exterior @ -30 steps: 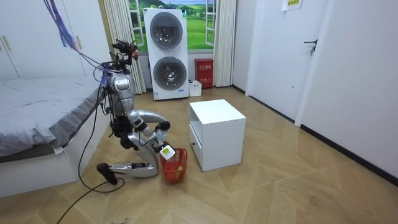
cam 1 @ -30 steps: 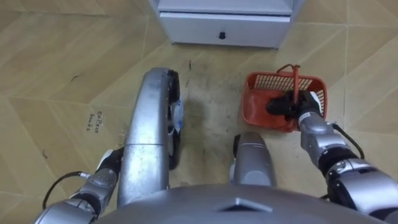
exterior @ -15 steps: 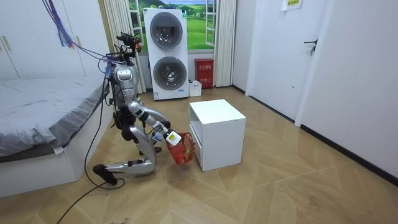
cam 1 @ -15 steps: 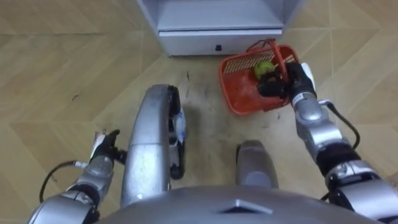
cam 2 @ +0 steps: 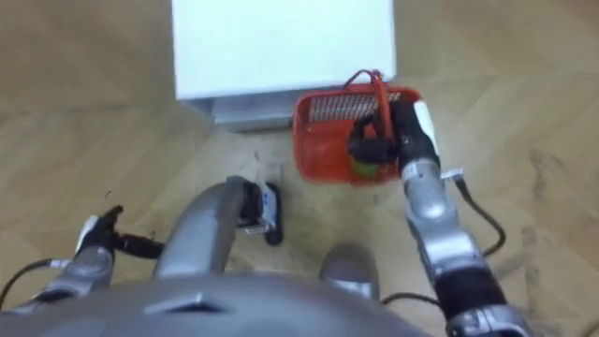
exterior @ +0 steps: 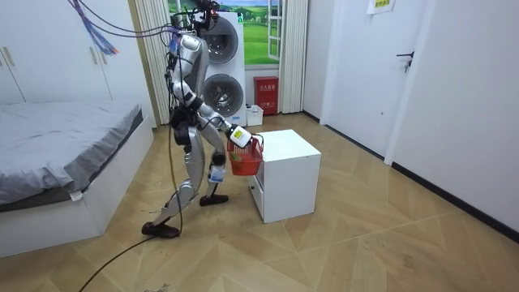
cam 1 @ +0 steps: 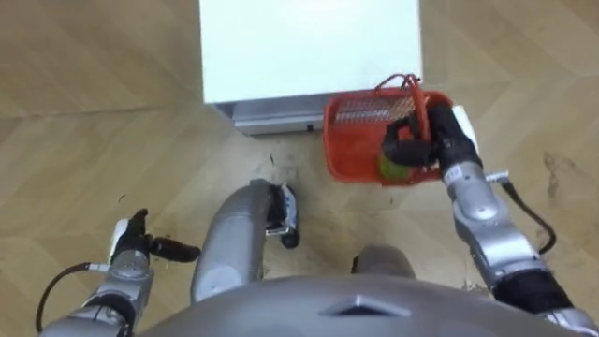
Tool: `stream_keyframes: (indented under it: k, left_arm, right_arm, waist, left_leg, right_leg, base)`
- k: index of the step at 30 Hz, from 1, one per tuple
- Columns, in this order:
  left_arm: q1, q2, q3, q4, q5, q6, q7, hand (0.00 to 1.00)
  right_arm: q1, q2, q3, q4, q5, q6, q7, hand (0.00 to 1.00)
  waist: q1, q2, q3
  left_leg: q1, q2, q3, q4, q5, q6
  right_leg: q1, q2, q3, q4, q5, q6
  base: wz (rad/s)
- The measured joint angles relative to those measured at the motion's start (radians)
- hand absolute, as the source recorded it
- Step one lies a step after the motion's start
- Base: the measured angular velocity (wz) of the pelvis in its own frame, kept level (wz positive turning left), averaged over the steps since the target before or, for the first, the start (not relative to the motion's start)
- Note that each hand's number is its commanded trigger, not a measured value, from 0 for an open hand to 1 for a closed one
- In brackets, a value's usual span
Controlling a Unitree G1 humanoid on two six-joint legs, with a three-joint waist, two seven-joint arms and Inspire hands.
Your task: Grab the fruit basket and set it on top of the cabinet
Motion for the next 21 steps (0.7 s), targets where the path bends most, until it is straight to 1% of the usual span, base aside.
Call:
stream_keyframes:
  k: [1,2,3,5,6,7,9,10,11,12,13,15,16,18,19,21]
  left_arm:
    - [0.002,-0.001,0.0,-0.007,0.0,-0.001,0.0,0.0]
    - [0.012,0.0,0.0,-0.025,-0.001,-0.002,0.0,0.0]
    - [0.019,0.0,0.001,-0.034,-0.001,-0.002,0.0,0.0]
    - [0.046,-0.002,0.001,-0.054,0.001,0.004,0.0,0.0]
    - [0.063,-0.001,0.002,-0.07,0.001,0.011,0.0,0.0]
    - [0.069,-0.001,0.003,-0.074,0.001,0.013,0.0,0.0]
    - [0.081,-0.001,0.002,-0.075,0.0,0.014,-0.001,0.0]
    - [0.085,-0.001,0.002,-0.075,-0.001,0.014,-0.001,0.0]
    - [0.091,-0.001,0.002,-0.074,-0.001,0.013,-0.001,0.0]
    - [0.094,-0.001,0.002,-0.072,-0.001,0.013,-0.001,0.0]
    - [0.096,0.001,0.002,-0.066,-0.001,0.014,-0.001,0.0]
    - [0.1,0.0,0.003,-0.058,-0.001,0.015,-0.002,0.0]
    - [0.102,-0.001,0.003,-0.058,-0.001,0.015,-0.002,0.0]
    - [0.107,-0.002,0.003,-0.051,0.0,0.013,-0.004,0.0]
    - [0.107,-0.002,0.003,-0.049,-0.001,0.013,-0.005,0.0]
    - [0.111,-0.002,0.005,-0.038,0.001,0.014,-0.006,0.0]
  right_arm:
    - [0.001,-0.001,-0.006,-0.015,-0.009,0.0,0.005,1.0]
    - [0.011,0.0,-0.011,-0.044,-0.03,0.0,0.018,1.0]
    - [0.019,0.0,-0.01,-0.059,-0.037,-0.001,0.024,1.0]
    - [0.056,-0.001,-0.01,-0.123,-0.062,0.0,0.042,1.0]
    - [0.072,-0.001,-0.01,-0.139,-0.063,0.0,0.051,1.0]
    - [0.078,-0.001,-0.01,-0.144,-0.062,0.0,0.054,1.0]
    - [0.093,-0.006,-0.01,-0.166,-0.062,0.006,0.068,1.0]
    - [0.095,-0.007,-0.01,-0.17,-0.06,0.006,0.07,1.0]
    - [0.097,-0.012,-0.01,-0.178,-0.057,0.007,0.077,1.0]
    - [0.101,-0.014,-0.01,-0.186,-0.057,0.008,0.078,1.0]
    - [0.116,-0.014,-0.013,-0.213,-0.058,0.009,0.084,1.0]
    - [0.134,-0.014,-0.021,-0.252,-0.051,0.009,0.106,1.0]
    - [0.134,-0.014,-0.026,-0.254,-0.041,0.009,0.109,1.0]
    - [0.137,-0.018,-0.046,-0.269,-0.016,0.009,0.119,1.0]
    - [0.14,-0.017,-0.052,-0.277,-0.012,0.009,0.121,1.0]
    - [0.147,-0.017,-0.068,-0.29,0.0,0.009,0.135,1.0]
  waist:
    - [0.001,0.0,0.0]
    - [0.001,0.0,-0.0004]
    - [0.002,-0.002,-0.0014]
    - [0.004,-0.005,-0.0034]
    - [0.004,-0.005,-0.0034]
    - [0.004,-0.005,-0.0038]
    - [0.003,-0.008,-0.0057]
    - [0.004,-0.009,-0.0068]
    - [0.008,-0.01,-0.0076]
    - [0.008,-0.007,-0.0099]
    - [0.009,-0.004,-0.0113]
    - [0.001,-0.007,-0.0131]
    - [0.001,-0.006,-0.0131]
    - [-0.001,-0.006,-0.0146]
    - [-0.001,-0.005,-0.0149]
    - [0.0,-0.005,-0.0153]
  left_leg:
    - [0.001,0.003,0.0,-0.009,0.01,-0.002]
    - [0.002,0.008,-0.001,-0.034,0.03,-0.007]
    - [0.004,0.01,-0.001,-0.046,0.038,-0.011]
    - [0.016,0.016,-0.005,-0.085,0.07,-0.025]
    - [0.021,0.023,-0.008,-0.097,0.083,-0.032]
    - [0.024,0.027,-0.009,-0.101,0.089,-0.034]
    - [0.044,0.033,-0.015,-0.132,0.118,-0.045]
    - [0.052,0.035,-0.014,-0.141,0.125,-0.047]
    - [0.068,0.044,-0.013,-0.157,0.136,-0.054]
    - [0.075,0.045,-0.015,-0.164,0.142,-0.058]
    - [0.089,0.047,-0.022,-0.179,0.155,-0.065]
    - [0.124,0.051,-0.027,-0.221,0.185,-0.074]
    - [0.132,0.053,-0.028,-0.231,0.194,-0.075]
    - [0.159,0.056,-0.032,-0.279,0.23,-0.082]
    - [0.164,0.057,-0.034,-0.29,0.238,-0.083]
    - [0.186,0.062,-0.04,-0.326,0.268,-0.091]
  right_leg:
    - [0.002,0.003,-0.002,-0.015,0.0,0.0]
    - [0.007,0.014,0.0,-0.053,0.0,0.0]
    - [0.012,0.016,-0.001,-0.073,0.0,0.0]
    - [0.032,0.026,-0.014,-0.132,0.0,0.0]
    - [0.04,0.033,-0.022,-0.149,0.0,0.0]
    - [0.044,0.037,-0.028,-0.156,0.0,0.0]
    - [0.057,0.05,-0.03,-0.166,0.001,-0.002]
    - [0.065,0.053,-0.03,-0.175,0.002,-0.002]
    - [0.076,0.059,-0.037,-0.188,0.008,-0.004]
    - [0.083,0.063,-0.045,-0.195,0.012,-0.005]
    - [0.102,0.074,-0.063,-0.213,0.021,-0.013]
    - [0.125,0.085,-0.074,-0.224,0.033,-0.021]
    - [0.131,0.087,-0.081,-0.23,0.036,-0.021]
    - [0.137,0.091,-0.101,-0.231,0.047,-0.024]
    - [0.138,0.092,-0.108,-0.23,0.047,-0.025]
    - [0.145,0.103,-0.11,-0.232,0.055,-0.034]
  base:
    - [0.0]
    - [0.0]
    - [-0.04]
    - [-0.04]
    - [0.0]
    - [0.0]
    - [0.0]
    - [-0.05]
    - [-0.11]
    - [-0.07]
    - [0.07]
    - [0.08]
    - [0.0]
    - [0.0]
    - [0.06]
    - [0.02]
